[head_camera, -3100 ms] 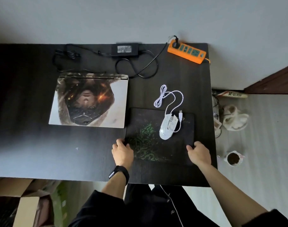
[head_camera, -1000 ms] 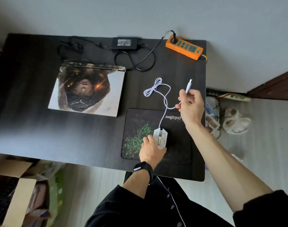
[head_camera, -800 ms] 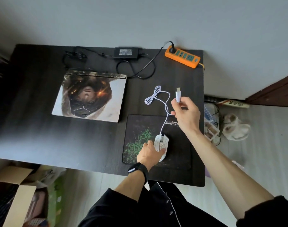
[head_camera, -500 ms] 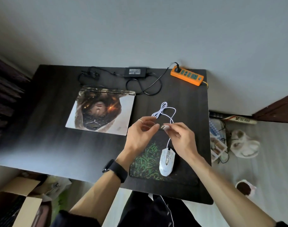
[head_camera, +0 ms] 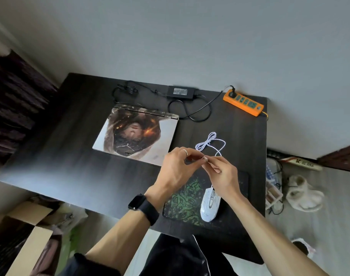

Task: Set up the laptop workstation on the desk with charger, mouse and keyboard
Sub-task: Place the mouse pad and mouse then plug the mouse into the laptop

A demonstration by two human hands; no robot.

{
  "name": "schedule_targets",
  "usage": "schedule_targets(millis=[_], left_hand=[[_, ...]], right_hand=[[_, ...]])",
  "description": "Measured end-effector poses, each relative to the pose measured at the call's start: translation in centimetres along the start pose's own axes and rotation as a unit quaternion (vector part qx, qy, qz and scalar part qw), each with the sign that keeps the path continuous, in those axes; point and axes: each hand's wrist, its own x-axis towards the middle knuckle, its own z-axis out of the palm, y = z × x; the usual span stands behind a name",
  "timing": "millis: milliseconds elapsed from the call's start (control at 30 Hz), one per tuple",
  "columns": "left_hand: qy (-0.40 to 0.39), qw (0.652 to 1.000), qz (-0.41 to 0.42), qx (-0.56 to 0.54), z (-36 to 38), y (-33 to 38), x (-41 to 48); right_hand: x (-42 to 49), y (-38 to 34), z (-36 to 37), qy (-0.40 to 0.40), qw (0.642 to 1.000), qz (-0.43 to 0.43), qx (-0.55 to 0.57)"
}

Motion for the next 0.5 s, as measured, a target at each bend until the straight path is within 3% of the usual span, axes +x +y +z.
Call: schedule_targets(millis=[300, 500], left_hand=[[0.023, 0.997, -0.065, -0.033, 0.1, -1.4, 0.2], [0.012, 0.981, -0.173, -0.083, 0.8, -3.9, -0.2]], right_hand=[[-0.6, -0.2, -0.2, -0.024, 0.996, 0.085, 0.021], [-1.3, 0.6, -0.1, -0.055, 0.996, 0.060, -0.041]])
